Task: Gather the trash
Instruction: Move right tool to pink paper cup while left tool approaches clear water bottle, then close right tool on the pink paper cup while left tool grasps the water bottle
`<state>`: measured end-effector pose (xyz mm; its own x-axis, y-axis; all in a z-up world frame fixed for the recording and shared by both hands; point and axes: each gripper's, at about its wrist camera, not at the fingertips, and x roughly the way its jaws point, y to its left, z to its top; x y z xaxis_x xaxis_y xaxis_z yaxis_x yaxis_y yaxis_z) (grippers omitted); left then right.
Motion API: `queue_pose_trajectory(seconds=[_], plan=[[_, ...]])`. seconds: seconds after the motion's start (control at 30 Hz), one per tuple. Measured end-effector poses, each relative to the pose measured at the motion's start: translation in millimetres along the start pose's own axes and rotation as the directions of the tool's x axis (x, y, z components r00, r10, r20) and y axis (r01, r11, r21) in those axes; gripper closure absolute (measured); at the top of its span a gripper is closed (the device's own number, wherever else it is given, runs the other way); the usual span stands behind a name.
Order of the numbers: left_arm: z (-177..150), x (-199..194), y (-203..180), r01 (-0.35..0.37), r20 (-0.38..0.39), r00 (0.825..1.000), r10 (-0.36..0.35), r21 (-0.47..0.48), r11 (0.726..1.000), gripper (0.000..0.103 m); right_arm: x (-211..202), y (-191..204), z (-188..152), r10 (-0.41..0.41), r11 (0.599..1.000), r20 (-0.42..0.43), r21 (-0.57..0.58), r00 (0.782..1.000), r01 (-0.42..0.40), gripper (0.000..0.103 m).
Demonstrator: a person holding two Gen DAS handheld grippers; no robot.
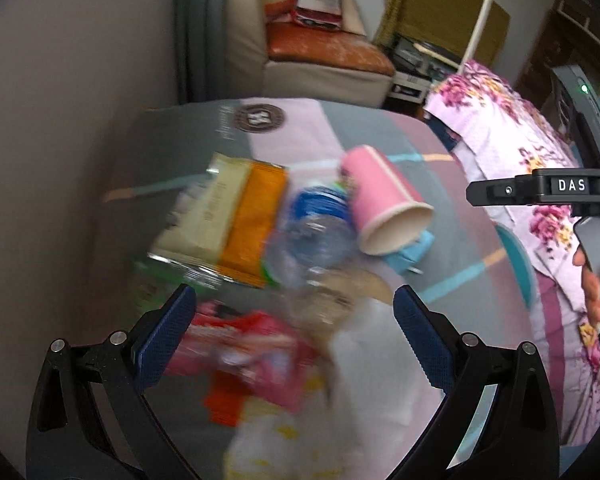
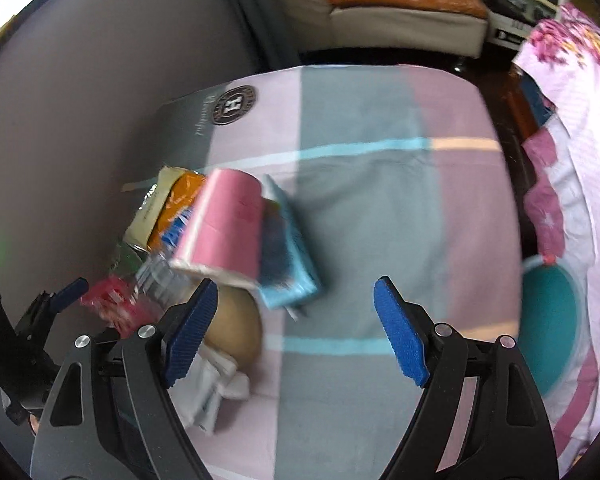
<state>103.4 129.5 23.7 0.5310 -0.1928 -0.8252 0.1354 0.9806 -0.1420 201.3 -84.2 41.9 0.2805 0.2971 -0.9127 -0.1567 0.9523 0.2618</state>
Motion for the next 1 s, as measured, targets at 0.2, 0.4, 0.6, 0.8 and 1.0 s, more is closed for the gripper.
queue_pose_trajectory(seconds=[0.2,0.4,0.6,0.8,1.0], plan=[[10,12,33,0.004,-0.011,1.000,-0.005,-0.065,0.998,0.004,24,31,26,-0.004,0.999,-0.049,-0.044,0.999,0.002,0.026],[11,22,45,0.040,-0.026,0.999,-0.043,-0.097,0.994,0.004,49,47,39,-0.011,0.998,-0.095,-0.068,0.995,0.004,0.026],[11,34,48,0.052,-0.058,0.997,-0.059,-0.107,0.993,0.004,71,49,44,-0.006,0.998,-0.136,-0.058,0.991,-0.002,0.026],[16,39,40,0.073,-0.076,0.994,-0.080,-0.092,0.993,0.004,72,53,38,0.009,0.995,-0.120,-0.093,0.993,-0.021,0.045],[28,46,21,0.119,-0.101,0.987,-0.124,-0.062,0.991,0.004,46,40,35,0.004,0.997,-0.075,-0.072,0.997,-0.009,0.045]])
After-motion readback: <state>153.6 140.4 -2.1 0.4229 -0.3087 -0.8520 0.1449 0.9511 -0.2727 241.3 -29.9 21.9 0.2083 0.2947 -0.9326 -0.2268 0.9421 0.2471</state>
